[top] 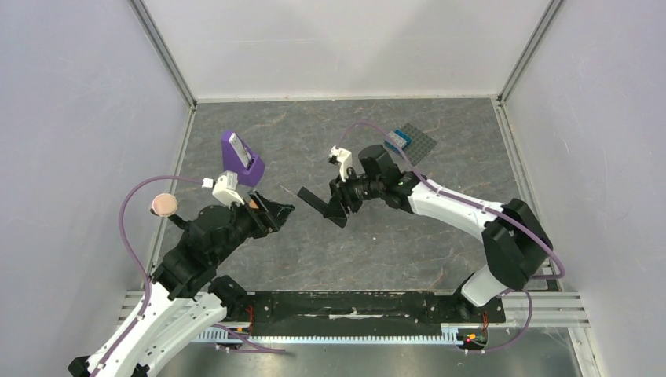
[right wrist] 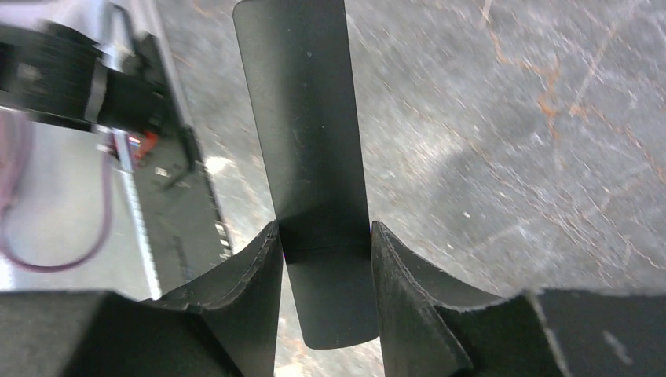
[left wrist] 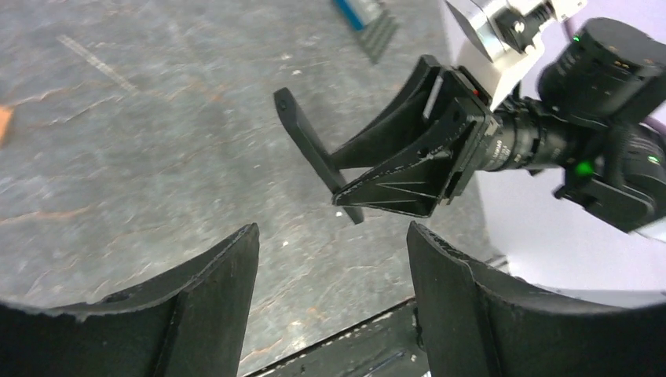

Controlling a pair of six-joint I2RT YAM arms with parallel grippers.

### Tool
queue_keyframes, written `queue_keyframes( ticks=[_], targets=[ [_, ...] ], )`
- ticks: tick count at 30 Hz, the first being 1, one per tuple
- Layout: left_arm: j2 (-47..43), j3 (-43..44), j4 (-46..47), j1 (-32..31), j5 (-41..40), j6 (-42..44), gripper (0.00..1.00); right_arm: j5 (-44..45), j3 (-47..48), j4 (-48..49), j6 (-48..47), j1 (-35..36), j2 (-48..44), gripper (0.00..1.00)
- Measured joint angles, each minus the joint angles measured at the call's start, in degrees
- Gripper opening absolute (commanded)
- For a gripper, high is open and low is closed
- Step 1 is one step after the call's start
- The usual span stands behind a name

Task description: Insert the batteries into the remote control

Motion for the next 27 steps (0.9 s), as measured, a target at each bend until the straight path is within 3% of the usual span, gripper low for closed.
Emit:
queue_keyframes(
  ticks=[8,19,27],
  targets=[
    [1.07,0.66,11.96,0.00,8.81,5.22,0.76,-10.56,-0.33,9.31,15.45,-1.38,-5.27,0.29],
    [7.50,2.45,21.38,0.00,15.08,7.48,0.75,-19.10,-8.35,32.04,40.68,-1.38,-11.58,0.29],
    [8.55,0.92,30.69,0.00,18.21,4.61,0.53,-21.49,-12.00,47.01,53.90,-1.38,-12.37,0.31]
  ],
)
